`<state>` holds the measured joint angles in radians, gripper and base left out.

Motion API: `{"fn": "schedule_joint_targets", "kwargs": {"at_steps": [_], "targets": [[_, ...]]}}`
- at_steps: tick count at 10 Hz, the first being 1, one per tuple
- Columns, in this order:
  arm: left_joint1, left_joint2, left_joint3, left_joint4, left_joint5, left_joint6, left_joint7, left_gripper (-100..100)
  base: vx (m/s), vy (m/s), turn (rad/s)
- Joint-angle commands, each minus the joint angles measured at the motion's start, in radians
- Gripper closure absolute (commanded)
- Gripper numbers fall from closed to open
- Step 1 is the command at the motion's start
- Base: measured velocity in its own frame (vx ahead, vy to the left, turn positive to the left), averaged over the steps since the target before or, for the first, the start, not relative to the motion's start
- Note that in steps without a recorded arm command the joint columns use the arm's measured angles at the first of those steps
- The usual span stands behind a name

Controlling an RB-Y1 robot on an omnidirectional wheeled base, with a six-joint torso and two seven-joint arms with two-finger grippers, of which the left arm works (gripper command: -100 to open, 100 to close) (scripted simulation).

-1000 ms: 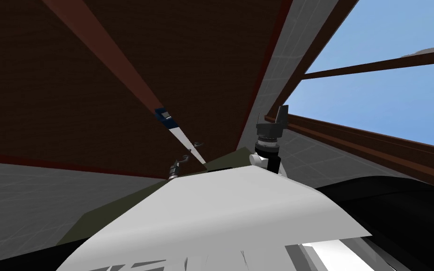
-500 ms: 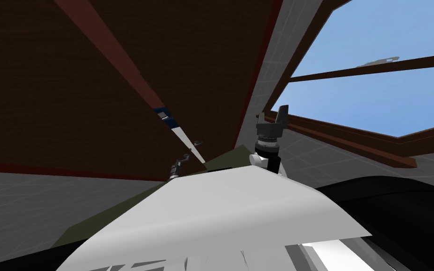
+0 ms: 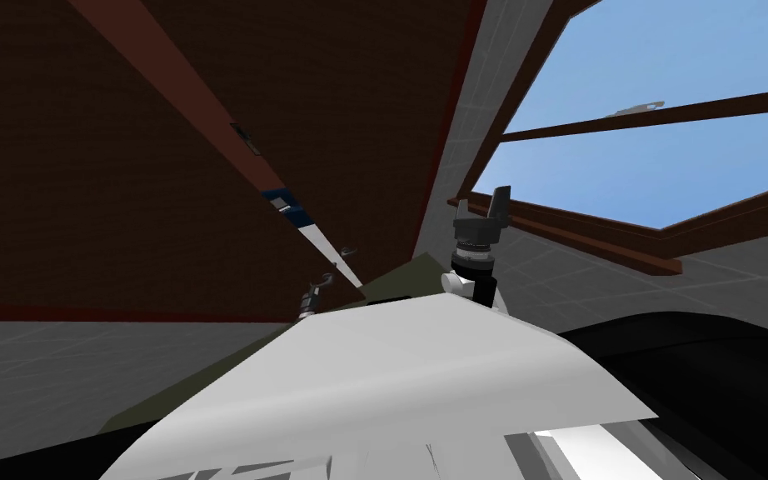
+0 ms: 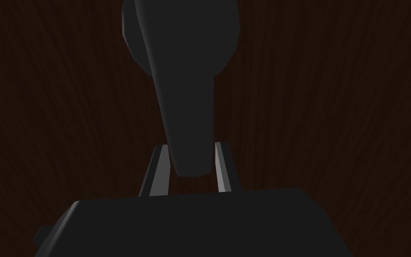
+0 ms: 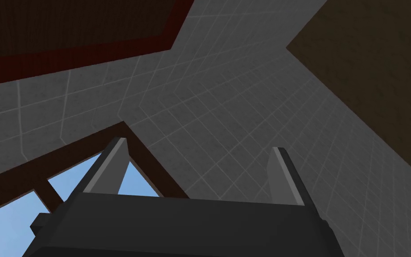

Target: Pull the door open

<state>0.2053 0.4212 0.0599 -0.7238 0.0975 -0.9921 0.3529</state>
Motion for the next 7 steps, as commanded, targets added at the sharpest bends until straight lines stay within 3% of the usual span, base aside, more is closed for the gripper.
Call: {"fn": "schedule_joint_targets", "kwargs": {"at_steps": [1, 3, 5, 7], "targets": [[0.018, 0.0, -0.024, 0.005, -0.012, -0.036, 0.015, 100, -0.221, 0.063, -0.228], [0.04, 0.008, -0.042, 0.009, -0.022, -0.076, 0.032, 100, -0.206, 0.074, -0.175], [0.05, 0.012, -0.051, 0.011, -0.026, -0.096, 0.04, 100, -0.156, 0.037, -0.07], [0.07, 0.019, -0.067, 0.014, -0.035, -0.133, 0.055, 100, -0.173, 0.049, -0.149]]}}
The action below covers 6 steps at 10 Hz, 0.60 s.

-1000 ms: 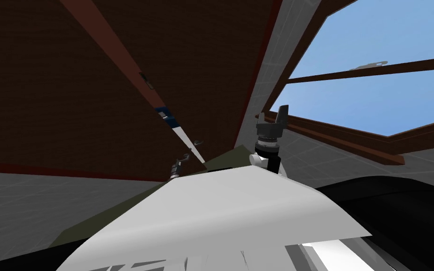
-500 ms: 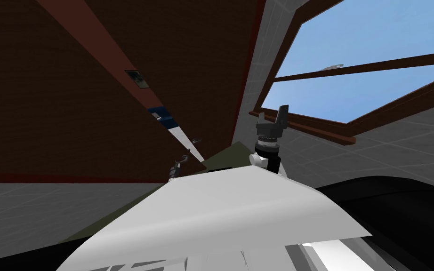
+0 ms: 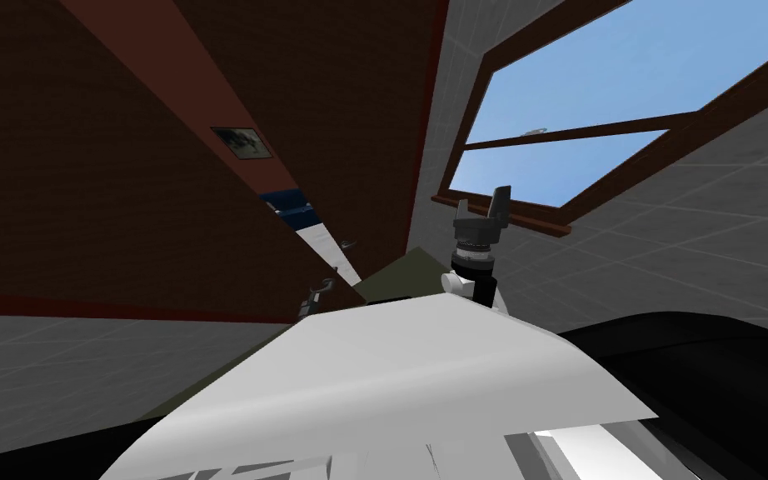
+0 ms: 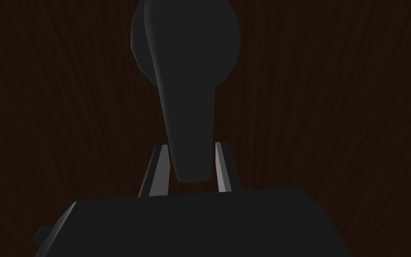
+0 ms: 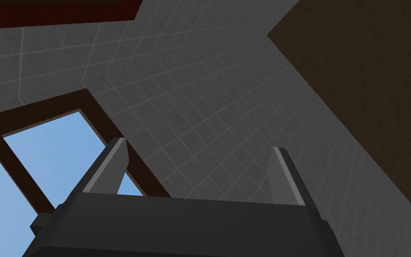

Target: Pull the door open

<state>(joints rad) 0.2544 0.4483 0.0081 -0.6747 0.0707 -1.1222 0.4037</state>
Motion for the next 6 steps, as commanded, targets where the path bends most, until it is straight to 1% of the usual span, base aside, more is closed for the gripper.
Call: {"fn": "schedule_joint_targets", "kwargs": {"at_steps": [1, 2, 3, 4, 6], "targets": [[0.021, -0.008, -0.016, -0.035, -0.008, -0.003, 0.005, 100, -0.14, 0.056, -0.085], [0.024, -0.001, -0.004, -0.036, -0.002, 0.006, 0.002, 100, -0.044, 0.027, 0.002], [0.03, 0.002, -0.01, -0.03, -0.005, -0.006, 0.007, 100, -0.144, 0.017, -0.181], [0.03, 0.003, -0.011, -0.027, -0.006, -0.011, 0.008, 100, -0.189, 0.016, -0.161], [0.031, 0.006, -0.017, -0.013, -0.01, -0.032, 0.014, 100, -0.186, 0.044, -0.135]]}}
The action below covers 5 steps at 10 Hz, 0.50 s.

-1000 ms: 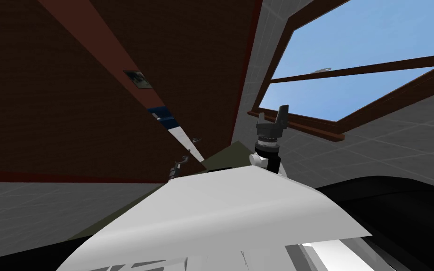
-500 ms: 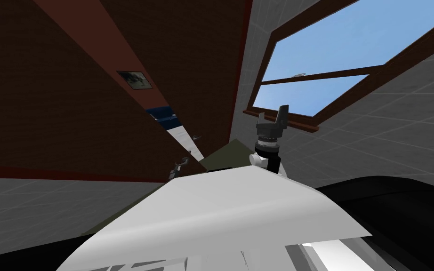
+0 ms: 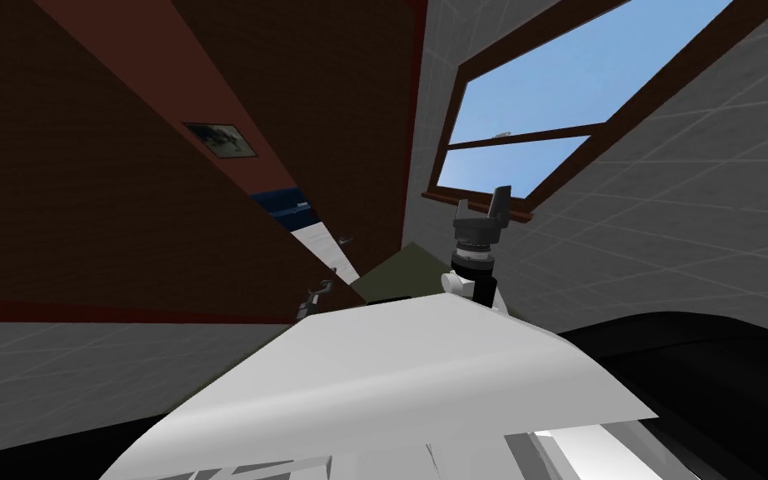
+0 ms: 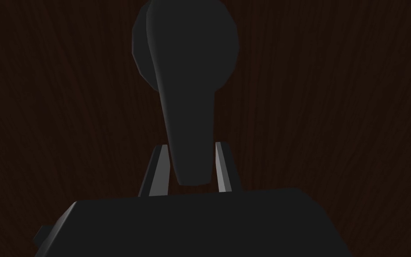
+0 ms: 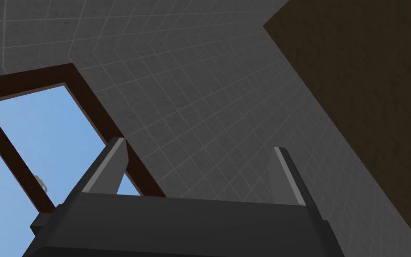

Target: Pull the door open

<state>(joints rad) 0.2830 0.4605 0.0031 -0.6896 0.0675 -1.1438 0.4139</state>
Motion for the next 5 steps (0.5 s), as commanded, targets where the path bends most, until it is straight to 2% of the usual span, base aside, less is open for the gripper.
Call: {"fn": "schedule_joint_targets", "kwargs": {"at_steps": [1, 5], "targets": [[0.003, -0.004, -0.016, 0.009, -0.009, -0.022, 0.007, 100, -0.204, 0.063, -0.181], [0.005, 0.003, -0.027, 0.035, -0.016, -0.063, 0.019, 100, -0.189, 0.056, -0.149]]}}
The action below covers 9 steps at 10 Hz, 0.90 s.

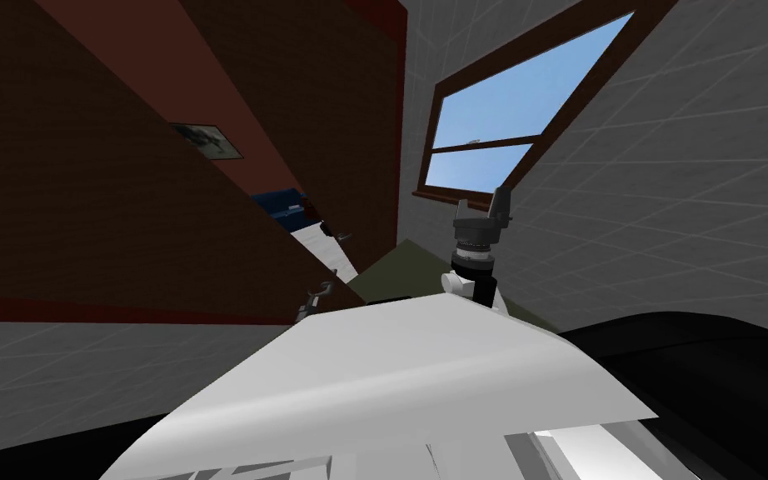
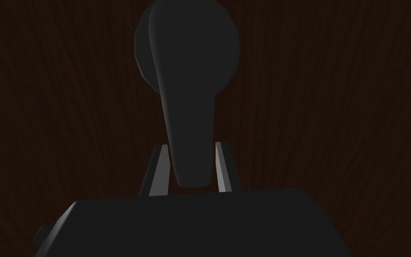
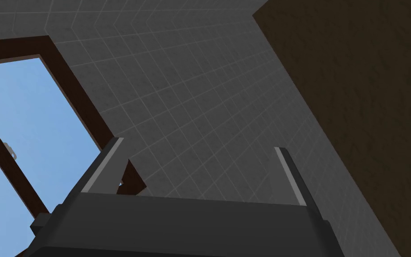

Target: Pull the door open

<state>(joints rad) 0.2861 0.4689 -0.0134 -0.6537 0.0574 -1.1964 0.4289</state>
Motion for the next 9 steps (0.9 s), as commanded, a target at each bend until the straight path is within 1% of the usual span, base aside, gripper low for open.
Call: {"fn": "schedule_joint_targets", "kwargs": {"at_steps": [1, 2, 3, 6, 7, 9], "targets": [[0.003, -0.004, -0.013, 0.005, -0.008, -0.019, 0.006, 100, -0.198, 0.052, -0.14], [-0.005, 0.003, -0.003, 0.018, -0.002, -0.014, 0.004, 100, -0.086, 0.032, -0.026], [-0.013, 0.007, -0.01, 0.039, -0.007, -0.031, 0.011, 100, -0.126, 0.006, -0.128], [-0.029, 0.013, -0.021, 0.072, -0.017, -0.059, 0.021, 100, -0.198, 0.033, -0.127], [-0.032, 0.014, -0.023, 0.078, -0.018, -0.064, 0.023, 100, -0.195, 0.041, -0.085], [-0.044, 0.018, -0.032, 0.102, -0.025, -0.085, 0.03, 100, -0.177, 0.039, -0.113]]}}
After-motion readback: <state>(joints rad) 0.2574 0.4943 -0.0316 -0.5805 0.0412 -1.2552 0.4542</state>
